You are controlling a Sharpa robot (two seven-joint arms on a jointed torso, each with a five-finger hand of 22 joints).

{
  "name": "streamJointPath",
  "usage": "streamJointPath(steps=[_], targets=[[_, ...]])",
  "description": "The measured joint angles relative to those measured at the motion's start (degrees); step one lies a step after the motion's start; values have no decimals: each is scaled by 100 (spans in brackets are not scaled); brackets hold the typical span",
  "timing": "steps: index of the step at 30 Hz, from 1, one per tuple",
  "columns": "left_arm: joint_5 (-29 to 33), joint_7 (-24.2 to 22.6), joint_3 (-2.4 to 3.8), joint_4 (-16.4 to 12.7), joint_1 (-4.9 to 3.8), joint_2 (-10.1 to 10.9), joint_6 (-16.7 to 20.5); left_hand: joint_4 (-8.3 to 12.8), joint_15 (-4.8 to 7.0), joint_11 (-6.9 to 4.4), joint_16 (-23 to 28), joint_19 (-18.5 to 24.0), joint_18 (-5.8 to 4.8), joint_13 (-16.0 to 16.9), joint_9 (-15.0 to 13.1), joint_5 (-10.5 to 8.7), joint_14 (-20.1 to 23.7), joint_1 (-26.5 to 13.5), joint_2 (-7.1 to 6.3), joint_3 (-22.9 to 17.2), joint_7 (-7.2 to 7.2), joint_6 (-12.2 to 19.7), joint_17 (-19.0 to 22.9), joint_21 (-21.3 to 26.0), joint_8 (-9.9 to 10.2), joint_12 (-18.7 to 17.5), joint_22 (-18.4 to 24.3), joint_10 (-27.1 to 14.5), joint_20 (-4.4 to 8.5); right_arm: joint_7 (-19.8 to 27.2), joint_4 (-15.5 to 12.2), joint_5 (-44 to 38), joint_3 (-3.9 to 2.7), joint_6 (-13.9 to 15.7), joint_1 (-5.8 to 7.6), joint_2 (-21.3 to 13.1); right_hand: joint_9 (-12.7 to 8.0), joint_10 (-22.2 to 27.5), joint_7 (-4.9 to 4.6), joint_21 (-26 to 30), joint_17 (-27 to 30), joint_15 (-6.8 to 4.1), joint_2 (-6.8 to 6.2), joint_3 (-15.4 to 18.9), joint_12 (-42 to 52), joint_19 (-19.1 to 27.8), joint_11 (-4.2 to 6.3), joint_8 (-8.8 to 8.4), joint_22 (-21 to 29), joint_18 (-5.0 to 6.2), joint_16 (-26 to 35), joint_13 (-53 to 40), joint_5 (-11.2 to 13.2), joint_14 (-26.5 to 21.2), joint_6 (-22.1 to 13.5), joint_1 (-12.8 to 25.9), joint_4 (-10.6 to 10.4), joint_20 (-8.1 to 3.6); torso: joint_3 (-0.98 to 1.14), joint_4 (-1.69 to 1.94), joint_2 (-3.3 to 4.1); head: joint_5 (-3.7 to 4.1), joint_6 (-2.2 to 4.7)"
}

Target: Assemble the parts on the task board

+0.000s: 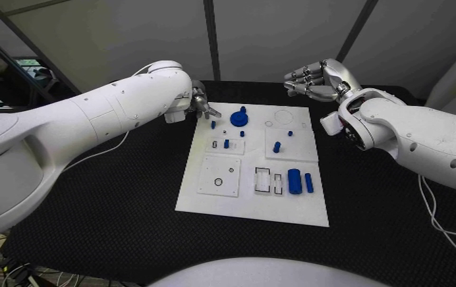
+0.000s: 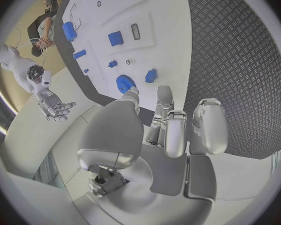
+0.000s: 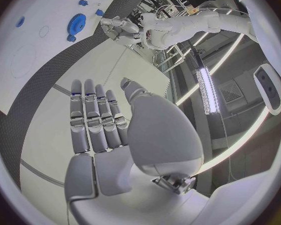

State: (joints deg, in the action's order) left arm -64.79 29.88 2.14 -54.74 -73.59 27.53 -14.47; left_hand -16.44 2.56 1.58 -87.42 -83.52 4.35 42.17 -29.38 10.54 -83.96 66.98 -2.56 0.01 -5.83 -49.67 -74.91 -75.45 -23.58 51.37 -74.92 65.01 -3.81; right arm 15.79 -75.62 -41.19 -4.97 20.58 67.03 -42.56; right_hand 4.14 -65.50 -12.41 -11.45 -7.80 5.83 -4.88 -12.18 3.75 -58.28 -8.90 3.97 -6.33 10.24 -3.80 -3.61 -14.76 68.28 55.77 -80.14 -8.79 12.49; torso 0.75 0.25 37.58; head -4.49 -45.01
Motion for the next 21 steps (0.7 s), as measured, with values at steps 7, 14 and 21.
streamJointPath(steps=[7,14,21], targets=[[-65,-27,-4,58,33,-49,-62,-23,0,0,-25,0,0,11,43,0,0,0,0,55,0,-40,0,-56,23,28,0,0,0,0,-1,0,0,-1,0,10,0,0,0,0,6,0,0,0,0,-21,0,0,6,0,0,0,0,0,0,0,0,-21,1,-5,-5,-3,-3],[-92,-39,-4,46,41,-61,-113,-8,0,0,-24,0,0,10,76,0,0,0,0,102,-6,-116,0,-56,23,28,0,0,0,0,7,1,0,-1,0,26,0,0,0,-1,5,0,0,0,0,-21,0,0,6,0,0,0,0,0,0,0,0,-21,4,0,-10,-5,-5],[-103,-35,-5,60,45,-64,-183,9,0,-22,-24,0,1,10,95,1,0,30,31,118,11,-173,0,-56,23,66,0,23,0,0,9,1,0,-2,0,29,0,0,0,-1,5,0,0,0,0,-21,0,0,5,0,0,0,0,0,0,0,0,-21,4,1,-9,-22,-15]])
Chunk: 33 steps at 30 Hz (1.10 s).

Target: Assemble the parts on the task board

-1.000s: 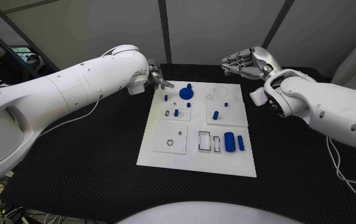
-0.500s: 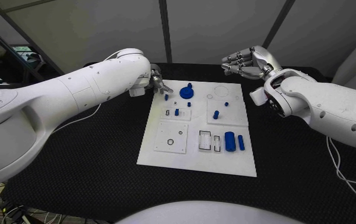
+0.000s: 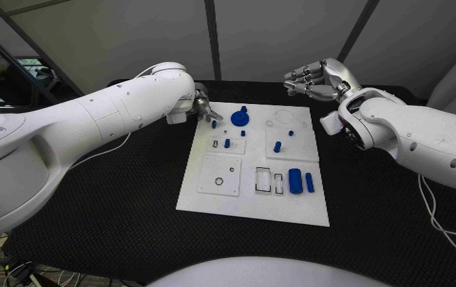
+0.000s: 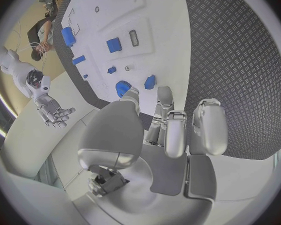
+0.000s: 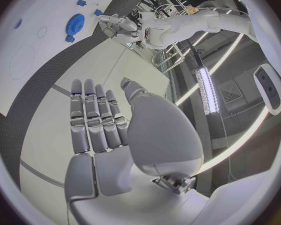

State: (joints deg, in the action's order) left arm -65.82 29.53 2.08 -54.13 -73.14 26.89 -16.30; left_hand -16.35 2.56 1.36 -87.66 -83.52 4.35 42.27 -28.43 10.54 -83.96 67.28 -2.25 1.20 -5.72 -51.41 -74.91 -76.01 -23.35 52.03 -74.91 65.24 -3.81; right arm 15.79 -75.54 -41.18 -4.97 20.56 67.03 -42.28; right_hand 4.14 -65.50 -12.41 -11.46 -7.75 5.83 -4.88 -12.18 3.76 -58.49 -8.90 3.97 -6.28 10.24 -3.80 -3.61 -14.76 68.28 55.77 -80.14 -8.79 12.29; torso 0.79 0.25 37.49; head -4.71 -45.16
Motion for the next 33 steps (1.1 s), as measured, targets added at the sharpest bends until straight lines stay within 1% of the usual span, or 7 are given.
streamJointPath(steps=[2,10,16,23,26,27,33], targets=[[-2,1,0,21,1,-10,-23,0,0,0,0,0,-1,-1,0,0,0,0,0,0,0,0,0,0,0,0,0,0,0,0,0,0,0,0,0,-1,0,12,-20,0,6,0,0,0,0,-20,-12,0,7,0,0,0,-23,0,-20,0,0,20,0,0,1,-2,-2],[-9,3,0,69,5,-43,-103,0,0,0,0,-22,0,-8,23,0,0,55,55,0,20,-20,0,-23,0,0,0,0,22,0,0,0,0,0,0,0,0,21,-21,0,6,0,0,0,0,-20,-21,0,7,0,0,0,-23,0,-21,0,0,20,2,2,2,-8,-22],[-11,1,-1,84,7,-60,-142,0,0,0,-20,-22,0,-8,27,0,0,53,53,0,9,-31,0,-23,0,0,0,0,23,0,0,0,-1,0,0,7,0,21,-21,0,6,0,0,0,0,-20,-21,0,6,0,0,0,-23,0,-21,0,0,20,2,2,3,2,-30],[-13,-6,-1,104,15,-70,-170,16,0,-1,-22,-22,0,-8,58,0,0,151,151,16,28,-96,0,-50,0,28,0,1,22,3,0,0,-1,0,0,16,0,21,-21,25,11,0,0,0,0,-20,-21,0,12,0,0,0,-22,0,-21,0,0,20,2,1,5,3,-44],[-10,-14,-1,117,18,-76,-187,16,0,-22,-44,-22,0,-3,61,0,0,152,153,16,41,-123,0,-76,0,28,0,22,22,5,-1,1,-1,1,0,22,0,21,-21,25,11,0,0,16,0,-20,-21,0,12,0,0,0,-22,0,-21,0,16,20,2,1,8,-5,-50],[-4,-17,-1,122,19,-77,-193,16,0,-22,-44,-22,0,-3,70,0,0,189,189,15,41,-123,0,-77,0,29,0,22,22,6,-2,1,-1,1,0,23,0,21,-21,25,11,0,0,16,0,-20,-21,0,12,0,0,0,-22,0,-21,0,16,20,2,1,8,-6,-54],[55,-36,-1,141,21,-81,-234,31,0,-22,-44,-22,0,-3,91,1,0,253,205,31,52,-153,0,-77,-23,51,0,22,22,7,-2,2,-1,1,0,29,0,21,-21,25,18,0,0,16,0,-20,-21,0,19,0,0,0,-53,0,-21,0,16,20,1,1,6,-7,-51]])
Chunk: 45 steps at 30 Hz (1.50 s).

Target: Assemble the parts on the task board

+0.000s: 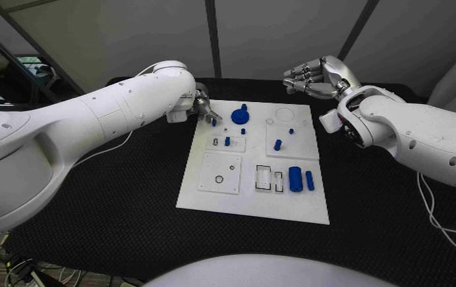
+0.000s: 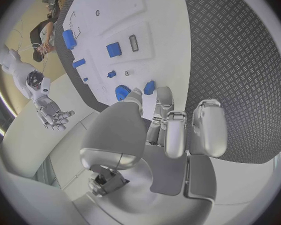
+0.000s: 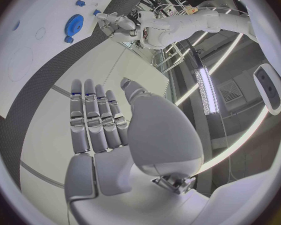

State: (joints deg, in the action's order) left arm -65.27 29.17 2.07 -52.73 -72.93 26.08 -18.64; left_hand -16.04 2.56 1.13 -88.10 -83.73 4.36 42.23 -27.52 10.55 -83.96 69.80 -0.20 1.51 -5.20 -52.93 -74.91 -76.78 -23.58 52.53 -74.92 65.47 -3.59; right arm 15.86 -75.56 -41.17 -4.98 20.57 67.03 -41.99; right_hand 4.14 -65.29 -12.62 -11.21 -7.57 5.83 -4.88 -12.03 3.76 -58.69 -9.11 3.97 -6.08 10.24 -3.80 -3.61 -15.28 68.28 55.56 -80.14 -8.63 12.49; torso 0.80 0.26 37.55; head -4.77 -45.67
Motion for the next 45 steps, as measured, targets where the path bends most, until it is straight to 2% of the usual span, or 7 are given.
streamJointPath(steps=[17,23,27,31,35,42,45], targets=[[105,-75,1,9,1,8,-2,277,42,-61,-22,-21,1,-53,58,-39,1,740,336,-277,112,-176,0,-24,-89,0,0,61,21,1,10,0,0,-1,0,21,0,0,0,0,-1,0,0,0,0,0,0,0,-1,0,0,0,0,0,0,0,0,0,1,0,-3,-14,-26],[179,-118,3,8,-1,13,20,533,81,-99,-44,-28,1,-124,88,-67,0,1176,420,-745,109,-173,0,-23,-68,-51,0,56,71,1,12,0,0,-1,0,23,0,0,0,0,4,0,0,0,0,0,0,0,4,0,0,0,0,0,0,0,0,0,1,0,-3,-16,-33],[237,-146,2,0,-1,31,38,364,81,-102,-43,-40,1,-206,84,2,0,1330,304,-1175,79,-120,0,-23,-177,-138,0,62,83,1,14,0,0,-1,0,23,0,0,0,-1,4,0,0,0,0,0,0,0,4,0,0,0,0,0,0,0,0,0,1,0,-3,-19,-38],[293,-180,1,-39,0,79,43,245,82,-145,-45,-40,0,-255,-47,11,1,958,-126,-2064,98,-58,0,-23,-430,-138,0,165,83,1,19,0,0,-1,0,23,0,0,0,20,5,0,1,0,0,0,0,0,5,0,0,0,0,0,0,1,0,0,1,1,-4,-16,-49],[374,-213,1,-143,3,176,58,308,81,-141,-66,-40,0,-252,-217,11,0,708,-372,-2572,110,-7,0,-23,-584,-138,0,223,83,1,23,0,0,-2,0,23,0,0,0,20,11,0,39,0,0,0,0,0,13,0,0,0,-21,0,0,39,0,0,-1,1,-4,-9,-49],[637,-246,5,-581,3,527,202,434,81,-142,-66,-40,0,-231,-472,41,0,430,-499,-2968,120,23,0,19,-711,-103,0,230,83,1,28,0,0,-2,0,12,0,0,0,20,10,0,39,0,0,1,0,0,12,0,0,0,-21,0,0,39,0,0,3,8,-13,-8,-49],[770,-247,5,-918,-2,749,331,509,99,-126,-66,-27,0,-208,-552,363,-17,299,-629,-3146,120,23,0,100,-785,-50,0,264,95,0,29,0,0,-3,0,5,0,0,0,20,16,0,38,0,0,1,0,0,19,0,0,0,-21,0,0,38,0,0,5,9,-13,-15,-43]])
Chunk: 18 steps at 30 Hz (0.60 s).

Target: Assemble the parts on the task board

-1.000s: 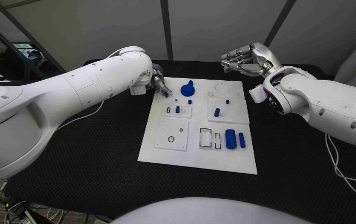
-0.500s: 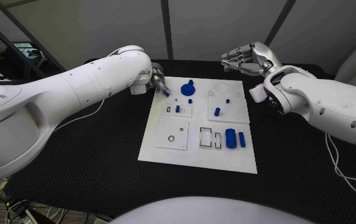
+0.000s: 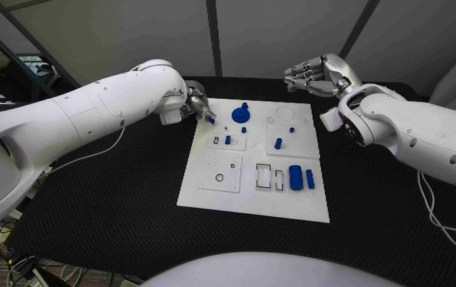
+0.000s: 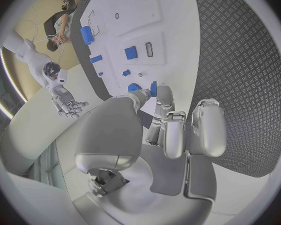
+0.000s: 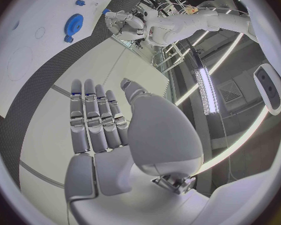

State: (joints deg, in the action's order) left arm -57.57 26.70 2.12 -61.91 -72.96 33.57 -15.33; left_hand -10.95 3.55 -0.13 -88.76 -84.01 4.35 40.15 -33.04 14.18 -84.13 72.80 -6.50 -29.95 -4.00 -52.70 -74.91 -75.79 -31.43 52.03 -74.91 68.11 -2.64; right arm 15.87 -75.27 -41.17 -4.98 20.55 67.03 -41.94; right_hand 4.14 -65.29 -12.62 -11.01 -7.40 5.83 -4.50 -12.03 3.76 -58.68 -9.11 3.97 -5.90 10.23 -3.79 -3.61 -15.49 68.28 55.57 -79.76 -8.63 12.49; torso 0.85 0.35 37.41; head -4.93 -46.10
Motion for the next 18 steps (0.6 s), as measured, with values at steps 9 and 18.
streamJointPath(steps=[9,18], targets=[[197,0,-65,-1106,12,610,572,164,55,6,-41,7,-2,143,-151,271,4,-308,-143,-310,25,16,0,-149,-171,167,0,124,50,-1,18,1,0,0,0,-7,0,0,0,0,0,0,0,0,0,0,0,0,-1,0,0,0,0,0,0,0,0,0,-1,6,-1,10,12],[30,16,-255,-1754,94,863,1175,235,66,26,-80,7,-2,292,-166,313,16,-369,-170,-413,54,-13,0,-321,-213,297,0,190,49,-3,35,1,1,0,0,7,0,0,0,24,8,0,0,0,0,-42,0,0,8,0,0,0,1,0,0,0,0,-2,-9,5,-3,-5,23]])
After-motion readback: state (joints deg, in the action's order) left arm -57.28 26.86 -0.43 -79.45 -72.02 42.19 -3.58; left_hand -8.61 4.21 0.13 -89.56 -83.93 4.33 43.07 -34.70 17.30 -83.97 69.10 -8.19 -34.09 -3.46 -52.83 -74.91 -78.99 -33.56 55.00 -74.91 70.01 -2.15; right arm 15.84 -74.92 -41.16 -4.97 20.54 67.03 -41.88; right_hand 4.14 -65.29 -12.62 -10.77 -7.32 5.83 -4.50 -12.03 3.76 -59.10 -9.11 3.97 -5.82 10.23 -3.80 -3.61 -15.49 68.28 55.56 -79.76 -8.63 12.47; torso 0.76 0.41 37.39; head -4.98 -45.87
